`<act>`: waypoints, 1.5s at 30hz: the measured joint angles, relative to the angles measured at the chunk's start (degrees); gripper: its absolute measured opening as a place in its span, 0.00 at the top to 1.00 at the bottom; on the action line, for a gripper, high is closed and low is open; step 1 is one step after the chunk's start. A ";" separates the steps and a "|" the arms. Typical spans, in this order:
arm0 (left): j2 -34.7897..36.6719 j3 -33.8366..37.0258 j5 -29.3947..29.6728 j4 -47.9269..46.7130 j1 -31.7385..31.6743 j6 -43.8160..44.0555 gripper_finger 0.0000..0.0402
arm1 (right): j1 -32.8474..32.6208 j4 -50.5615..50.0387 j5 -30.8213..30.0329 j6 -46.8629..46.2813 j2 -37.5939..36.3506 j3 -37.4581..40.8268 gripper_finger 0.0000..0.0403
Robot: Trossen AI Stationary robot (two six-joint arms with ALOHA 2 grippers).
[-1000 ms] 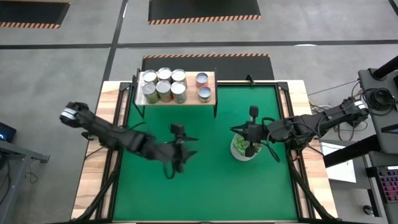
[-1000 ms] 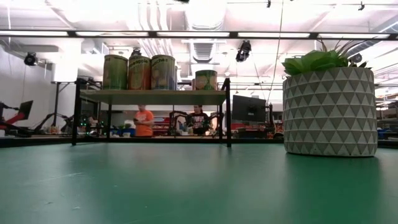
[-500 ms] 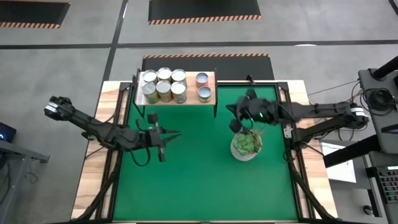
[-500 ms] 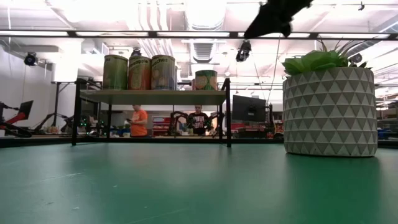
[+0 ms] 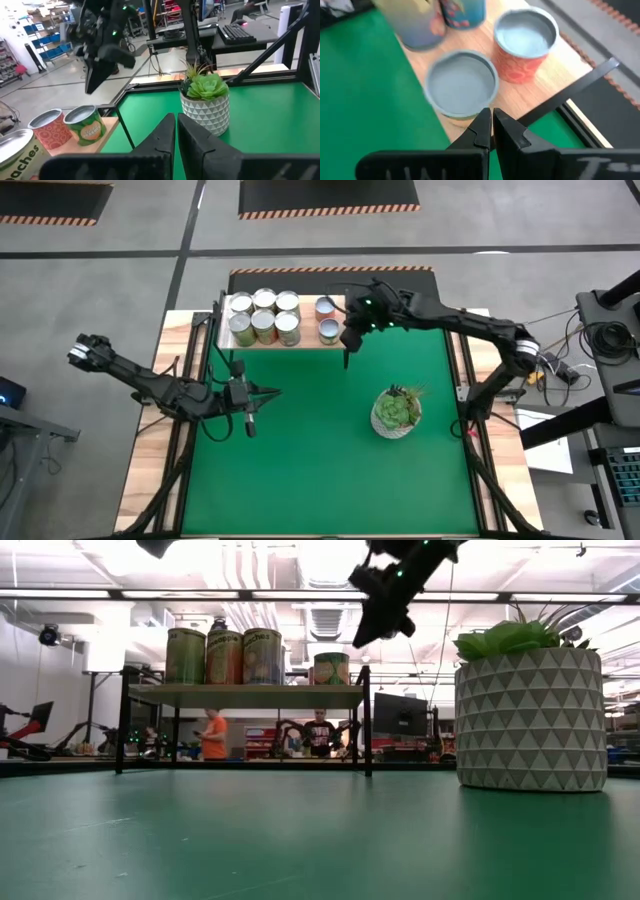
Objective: Pick and place cans onto a shelf
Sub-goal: Put the small canned sliced peaches on the shelf
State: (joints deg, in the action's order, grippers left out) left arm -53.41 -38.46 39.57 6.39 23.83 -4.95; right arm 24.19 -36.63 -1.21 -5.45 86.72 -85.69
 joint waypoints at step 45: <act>0.11 -0.28 -0.09 -1.36 0.44 -0.31 1.00 | 0.95 2.81 -5.51 2.54 5.86 -0.85 0.98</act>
State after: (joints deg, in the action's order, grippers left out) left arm -53.30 -38.74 39.48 5.04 24.27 -5.26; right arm 25.15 -33.82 -6.72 -2.91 92.59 -86.54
